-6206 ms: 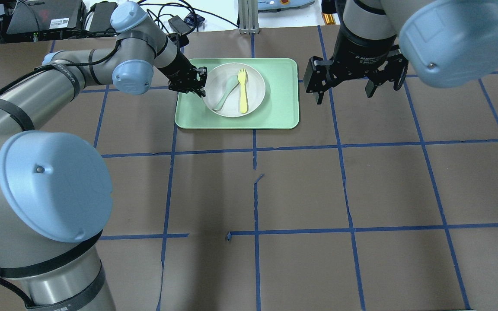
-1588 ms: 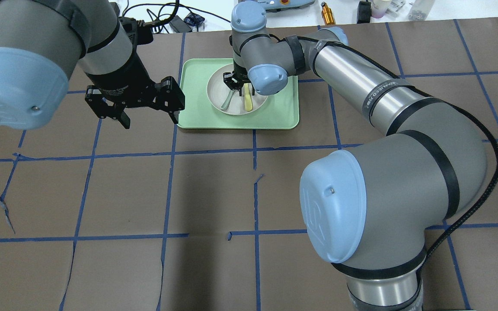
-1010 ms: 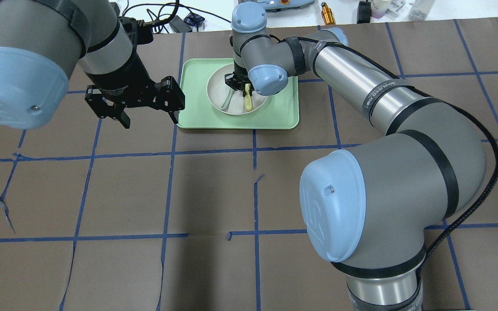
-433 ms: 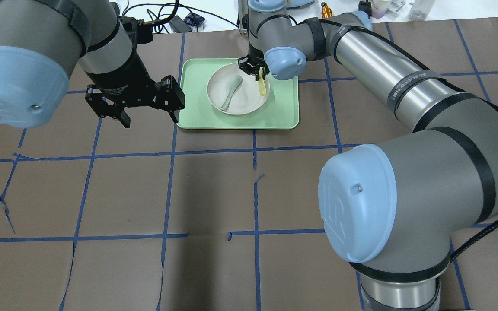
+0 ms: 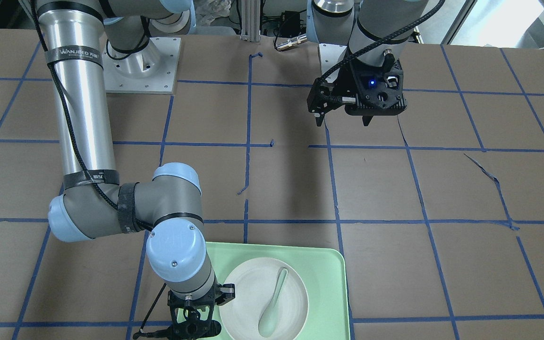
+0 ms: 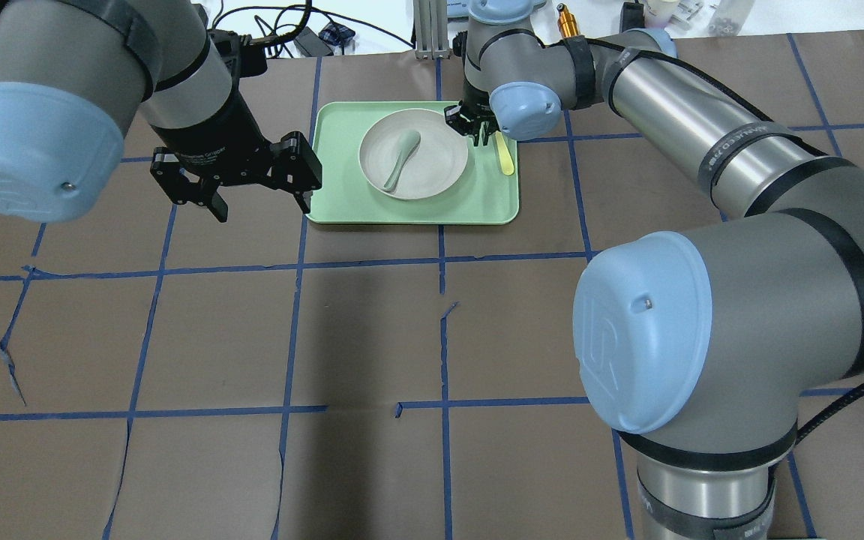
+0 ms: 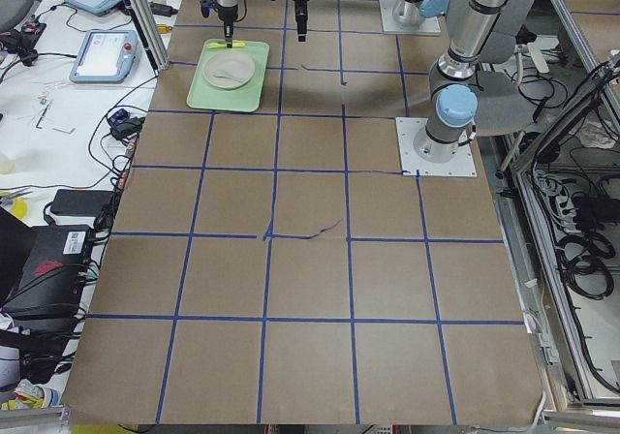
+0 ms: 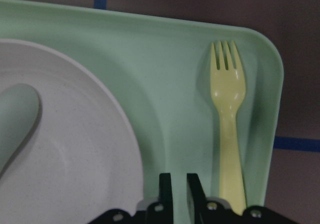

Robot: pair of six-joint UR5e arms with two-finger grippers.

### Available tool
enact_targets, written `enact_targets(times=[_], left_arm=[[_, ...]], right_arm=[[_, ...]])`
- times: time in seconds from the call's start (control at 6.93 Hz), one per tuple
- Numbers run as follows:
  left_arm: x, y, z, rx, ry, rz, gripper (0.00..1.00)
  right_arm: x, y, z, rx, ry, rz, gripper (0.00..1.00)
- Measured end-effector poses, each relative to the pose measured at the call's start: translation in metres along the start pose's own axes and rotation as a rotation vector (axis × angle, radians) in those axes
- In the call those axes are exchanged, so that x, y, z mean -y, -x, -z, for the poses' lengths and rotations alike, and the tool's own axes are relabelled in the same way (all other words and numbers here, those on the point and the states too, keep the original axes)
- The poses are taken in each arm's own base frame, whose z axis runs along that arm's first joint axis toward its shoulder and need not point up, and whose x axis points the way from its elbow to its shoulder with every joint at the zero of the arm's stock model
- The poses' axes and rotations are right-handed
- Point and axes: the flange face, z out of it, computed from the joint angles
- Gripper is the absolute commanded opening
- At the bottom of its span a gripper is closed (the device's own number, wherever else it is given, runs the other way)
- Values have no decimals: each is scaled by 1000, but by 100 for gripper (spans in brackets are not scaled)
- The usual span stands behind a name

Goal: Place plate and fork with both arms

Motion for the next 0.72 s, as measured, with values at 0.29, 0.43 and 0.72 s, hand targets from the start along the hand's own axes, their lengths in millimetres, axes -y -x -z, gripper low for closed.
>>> enact_targets(times=[0.29,0.43,0.72], left_arm=[[0,0,0,0,0,0,100],[0,0,0,0,0,0,100],[0,0,0,1,0,0,100]], right_arm=[[-2,-1,7,9,-11,-2,100],[-4,-2,33,12,-26,2,100],[-30,-13,131,-1,-13,0,100]])
